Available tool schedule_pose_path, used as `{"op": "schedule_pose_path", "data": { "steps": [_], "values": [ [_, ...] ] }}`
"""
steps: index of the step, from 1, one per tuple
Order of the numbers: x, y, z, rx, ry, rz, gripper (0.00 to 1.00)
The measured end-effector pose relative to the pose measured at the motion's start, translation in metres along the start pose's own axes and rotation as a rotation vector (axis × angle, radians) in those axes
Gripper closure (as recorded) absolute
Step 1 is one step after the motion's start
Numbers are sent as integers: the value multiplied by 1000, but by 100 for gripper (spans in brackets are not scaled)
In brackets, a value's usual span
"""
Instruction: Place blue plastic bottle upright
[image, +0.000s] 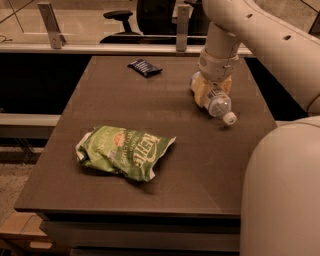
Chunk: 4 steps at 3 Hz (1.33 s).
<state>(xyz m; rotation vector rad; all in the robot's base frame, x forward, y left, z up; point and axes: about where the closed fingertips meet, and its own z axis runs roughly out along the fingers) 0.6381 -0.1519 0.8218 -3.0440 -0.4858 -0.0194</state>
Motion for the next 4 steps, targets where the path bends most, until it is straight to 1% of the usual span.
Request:
{"op": "schedule_pose_path", "data": {
  "steps": [1, 2, 3, 4],
  "values": [
    [8, 1, -4, 56, 31, 108, 100],
    [13, -7, -14, 172, 65, 308, 100],
    [12, -14, -28, 246, 99, 461, 100],
    [7, -22, -45, 298, 123, 549, 100]
  ]
}}
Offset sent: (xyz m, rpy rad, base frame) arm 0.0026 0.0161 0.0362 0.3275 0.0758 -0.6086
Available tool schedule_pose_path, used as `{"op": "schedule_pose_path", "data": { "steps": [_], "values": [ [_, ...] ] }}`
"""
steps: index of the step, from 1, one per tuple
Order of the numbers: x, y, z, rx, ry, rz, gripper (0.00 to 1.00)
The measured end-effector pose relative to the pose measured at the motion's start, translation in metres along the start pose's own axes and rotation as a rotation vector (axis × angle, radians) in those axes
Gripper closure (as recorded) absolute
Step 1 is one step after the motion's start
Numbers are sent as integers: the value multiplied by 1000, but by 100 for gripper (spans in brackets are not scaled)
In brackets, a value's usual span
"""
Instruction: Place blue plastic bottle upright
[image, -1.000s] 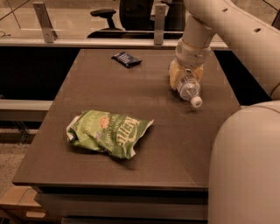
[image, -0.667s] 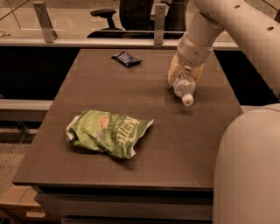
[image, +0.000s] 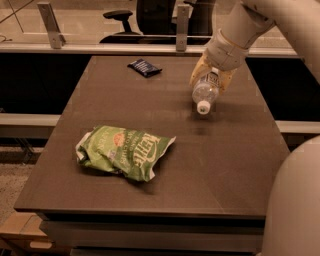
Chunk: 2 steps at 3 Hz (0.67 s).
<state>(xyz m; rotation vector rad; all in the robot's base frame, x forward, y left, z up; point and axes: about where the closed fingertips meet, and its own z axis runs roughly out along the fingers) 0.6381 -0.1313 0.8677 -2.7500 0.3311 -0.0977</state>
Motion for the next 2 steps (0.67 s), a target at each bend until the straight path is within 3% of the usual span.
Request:
{"op": "schedule_pose_path", "data": {
  "steps": [1, 2],
  "values": [
    [-18, -17, -21, 126, 35, 30, 100],
    [-18, -17, -21, 126, 35, 30, 100]
  ]
}}
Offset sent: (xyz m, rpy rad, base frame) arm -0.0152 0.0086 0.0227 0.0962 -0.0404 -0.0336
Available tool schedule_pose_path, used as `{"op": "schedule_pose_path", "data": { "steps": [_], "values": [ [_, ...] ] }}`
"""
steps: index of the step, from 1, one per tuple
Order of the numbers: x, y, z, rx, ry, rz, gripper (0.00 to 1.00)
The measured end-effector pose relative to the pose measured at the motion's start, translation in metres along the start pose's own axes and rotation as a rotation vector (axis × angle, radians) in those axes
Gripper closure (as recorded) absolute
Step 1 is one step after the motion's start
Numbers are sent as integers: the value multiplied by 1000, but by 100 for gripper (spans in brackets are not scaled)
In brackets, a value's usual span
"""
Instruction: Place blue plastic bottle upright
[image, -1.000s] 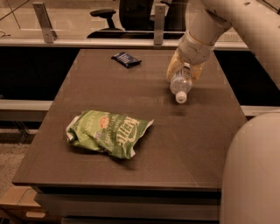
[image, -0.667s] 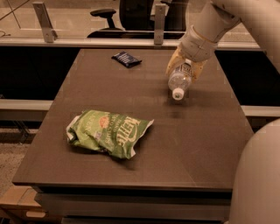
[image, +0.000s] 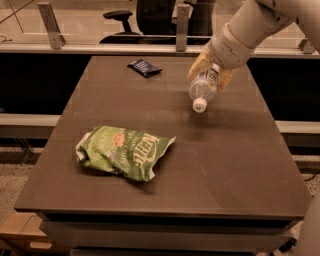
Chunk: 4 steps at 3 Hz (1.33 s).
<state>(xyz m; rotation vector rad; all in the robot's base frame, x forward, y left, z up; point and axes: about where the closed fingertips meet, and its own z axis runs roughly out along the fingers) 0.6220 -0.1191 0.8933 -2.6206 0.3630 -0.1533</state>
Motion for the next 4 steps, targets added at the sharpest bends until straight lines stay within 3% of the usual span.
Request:
{"op": "schedule_pose_path", "data": {
  "steps": [1, 3, 4],
  "values": [
    [-2, 0, -5, 83, -16, -64, 100],
    [-21, 3, -41, 537, -74, -270, 100],
    [-21, 3, -40, 535, -74, -269, 100]
  ]
}}
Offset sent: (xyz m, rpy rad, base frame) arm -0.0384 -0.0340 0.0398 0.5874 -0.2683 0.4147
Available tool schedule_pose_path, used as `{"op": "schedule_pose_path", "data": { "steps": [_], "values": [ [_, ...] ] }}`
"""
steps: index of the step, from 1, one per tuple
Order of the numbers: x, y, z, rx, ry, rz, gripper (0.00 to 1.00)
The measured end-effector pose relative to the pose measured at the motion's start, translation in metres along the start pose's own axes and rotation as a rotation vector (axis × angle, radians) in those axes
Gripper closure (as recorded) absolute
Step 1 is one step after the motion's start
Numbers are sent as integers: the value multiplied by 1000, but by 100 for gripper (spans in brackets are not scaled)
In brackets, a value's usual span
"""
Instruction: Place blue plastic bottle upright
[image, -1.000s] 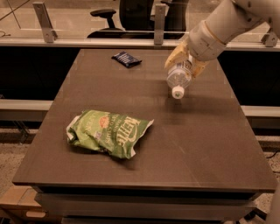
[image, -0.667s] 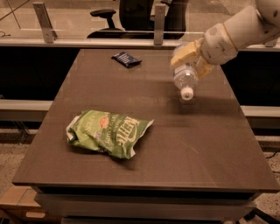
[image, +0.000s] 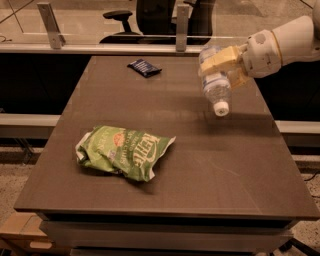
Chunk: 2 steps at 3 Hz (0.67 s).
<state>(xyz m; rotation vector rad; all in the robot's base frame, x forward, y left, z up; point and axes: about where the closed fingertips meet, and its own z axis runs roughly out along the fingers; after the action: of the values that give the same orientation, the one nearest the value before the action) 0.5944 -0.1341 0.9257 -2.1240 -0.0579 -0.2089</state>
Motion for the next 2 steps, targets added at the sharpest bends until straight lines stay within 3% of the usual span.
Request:
{"op": "schedule_pose_path", "data": {
  "steps": [1, 2],
  "values": [
    [3, -1, 2, 19, 60, 0, 100],
    [21, 7, 17, 144, 98, 127, 100]
  ]
}}
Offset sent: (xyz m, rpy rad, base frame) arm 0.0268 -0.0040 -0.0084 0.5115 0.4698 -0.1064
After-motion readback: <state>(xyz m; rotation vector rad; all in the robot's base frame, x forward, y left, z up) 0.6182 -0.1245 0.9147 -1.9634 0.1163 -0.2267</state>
